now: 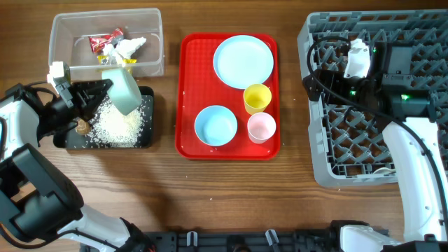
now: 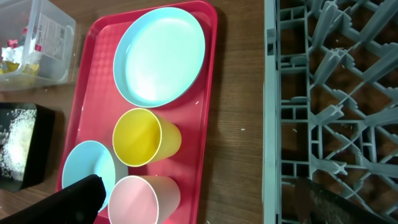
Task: Sort waste into correct bins and load items into the dishwasher rack
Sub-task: 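Pour the rice from the green bowl onto the black tray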
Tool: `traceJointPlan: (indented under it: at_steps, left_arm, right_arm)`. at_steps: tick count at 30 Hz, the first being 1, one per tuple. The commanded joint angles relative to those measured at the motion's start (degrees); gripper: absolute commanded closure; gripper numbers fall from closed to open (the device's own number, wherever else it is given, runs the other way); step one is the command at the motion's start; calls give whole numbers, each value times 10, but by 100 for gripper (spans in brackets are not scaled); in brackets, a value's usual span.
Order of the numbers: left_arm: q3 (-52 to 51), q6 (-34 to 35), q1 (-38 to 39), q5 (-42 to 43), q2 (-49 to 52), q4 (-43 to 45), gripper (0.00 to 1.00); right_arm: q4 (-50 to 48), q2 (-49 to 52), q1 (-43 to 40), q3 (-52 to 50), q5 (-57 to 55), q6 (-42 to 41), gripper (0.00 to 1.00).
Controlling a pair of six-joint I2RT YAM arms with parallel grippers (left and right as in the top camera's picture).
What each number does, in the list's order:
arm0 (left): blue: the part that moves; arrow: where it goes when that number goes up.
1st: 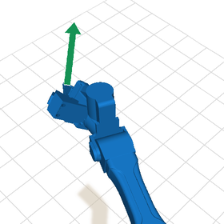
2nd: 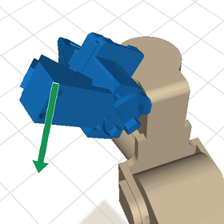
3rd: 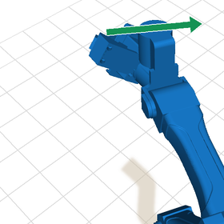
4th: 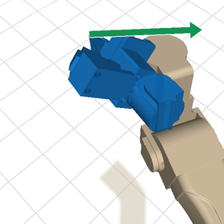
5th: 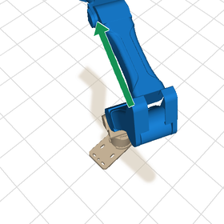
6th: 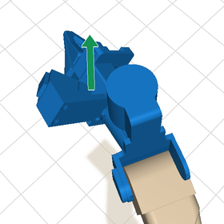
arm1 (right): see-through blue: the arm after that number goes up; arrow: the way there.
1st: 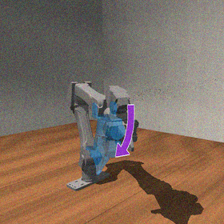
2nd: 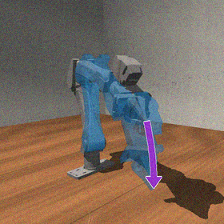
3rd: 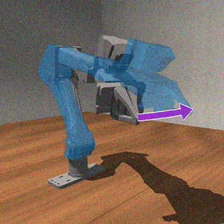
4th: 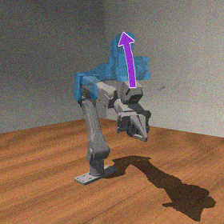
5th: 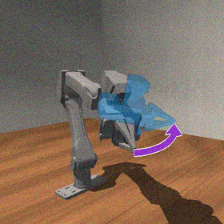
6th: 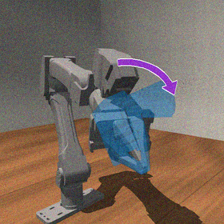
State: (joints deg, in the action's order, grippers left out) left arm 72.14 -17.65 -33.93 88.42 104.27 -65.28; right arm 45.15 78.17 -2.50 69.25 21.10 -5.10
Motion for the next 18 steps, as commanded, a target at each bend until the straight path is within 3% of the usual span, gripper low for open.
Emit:
traceJointPlan:
  at_steps: [1,13,15,18]
  left_arm:
    - [-2,3,-4,19,-1,1,96]
    - [-2,3,-4,19,-1,-1,96]
    - [-2,-16,-3,19,-1,-35,96]
    - [-2,-17,-1,-13,-3,-15,96]
  right_arm:
    - [1,3,2,4,-6,7,0]
    - [5,3,2,4,-6,21,0]
    - [6,3,2,4,-6,21,0]
    - [6,3,2,4,-6,21,0]
